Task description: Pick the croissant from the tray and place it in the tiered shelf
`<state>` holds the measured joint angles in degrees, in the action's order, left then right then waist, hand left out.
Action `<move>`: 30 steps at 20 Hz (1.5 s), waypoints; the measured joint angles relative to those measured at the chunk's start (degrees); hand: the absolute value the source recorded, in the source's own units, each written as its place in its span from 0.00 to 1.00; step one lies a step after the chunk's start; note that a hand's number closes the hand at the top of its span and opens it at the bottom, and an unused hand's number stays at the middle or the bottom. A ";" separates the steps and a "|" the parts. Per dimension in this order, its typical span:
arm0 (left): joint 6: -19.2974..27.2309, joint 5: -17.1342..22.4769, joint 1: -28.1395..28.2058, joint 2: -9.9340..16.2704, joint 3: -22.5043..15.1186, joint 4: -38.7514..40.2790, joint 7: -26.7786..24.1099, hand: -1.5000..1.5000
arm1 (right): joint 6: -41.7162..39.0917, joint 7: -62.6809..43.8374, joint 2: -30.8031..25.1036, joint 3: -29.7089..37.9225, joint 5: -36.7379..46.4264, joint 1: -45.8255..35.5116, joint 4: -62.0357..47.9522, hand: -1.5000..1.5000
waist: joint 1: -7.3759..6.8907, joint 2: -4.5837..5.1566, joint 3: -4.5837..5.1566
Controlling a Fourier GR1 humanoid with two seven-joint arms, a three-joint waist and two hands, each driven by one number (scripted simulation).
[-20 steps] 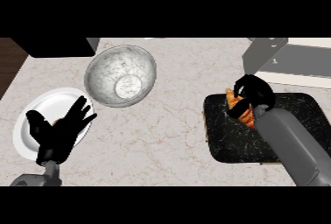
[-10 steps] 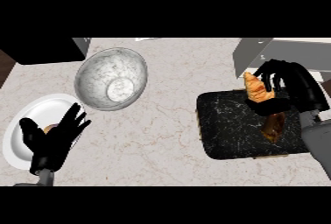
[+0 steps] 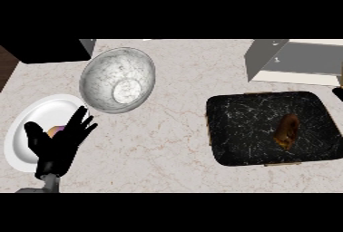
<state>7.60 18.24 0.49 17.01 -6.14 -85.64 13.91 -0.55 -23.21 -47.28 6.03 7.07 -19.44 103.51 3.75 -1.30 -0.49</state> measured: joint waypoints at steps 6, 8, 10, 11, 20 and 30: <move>-0.86 -0.76 -1.98 -0.69 -0.57 1.90 -0.56 0.50 | -4.38 -4.78 -5.56 10.78 -6.92 -1.81 -0.65 1.00 | -1.96 0.56 0.08; -1.70 -0.63 -1.87 -0.41 -0.71 1.49 -0.35 0.50 | -5.54 -5.16 -7.40 13.24 -8.22 -3.88 -3.76 1.00 | -2.81 0.73 0.12; -1.95 -0.84 -2.02 -0.46 -0.94 1.55 -0.15 0.50 | -6.78 -5.50 -9.30 14.82 -9.31 -6.53 -7.38 1.00 | -3.45 0.89 0.16; -1.71 -1.17 -1.68 -0.64 -1.13 1.37 -0.08 0.50 | -7.55 -5.33 -10.11 15.42 -9.58 -7.17 -8.81 1.00 | -3.62 0.93 0.18; -1.97 -2.14 -3.42 -0.79 -0.24 4.60 0.84 0.50 | -13.15 3.82 -14.87 13.07 -7.66 -17.47 -28.34 1.00 | -5.16 1.46 0.33; -2.54 -3.20 -4.33 -1.14 0.68 6.45 1.26 0.50 | -12.62 18.68 -13.04 5.79 2.66 -28.23 -49.04 1.00 | -5.77 1.70 0.36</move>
<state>5.06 15.04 -3.84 15.87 -5.46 -79.19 15.18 -13.17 -4.53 -60.32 11.81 9.73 -47.67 54.47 -2.02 0.40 -0.13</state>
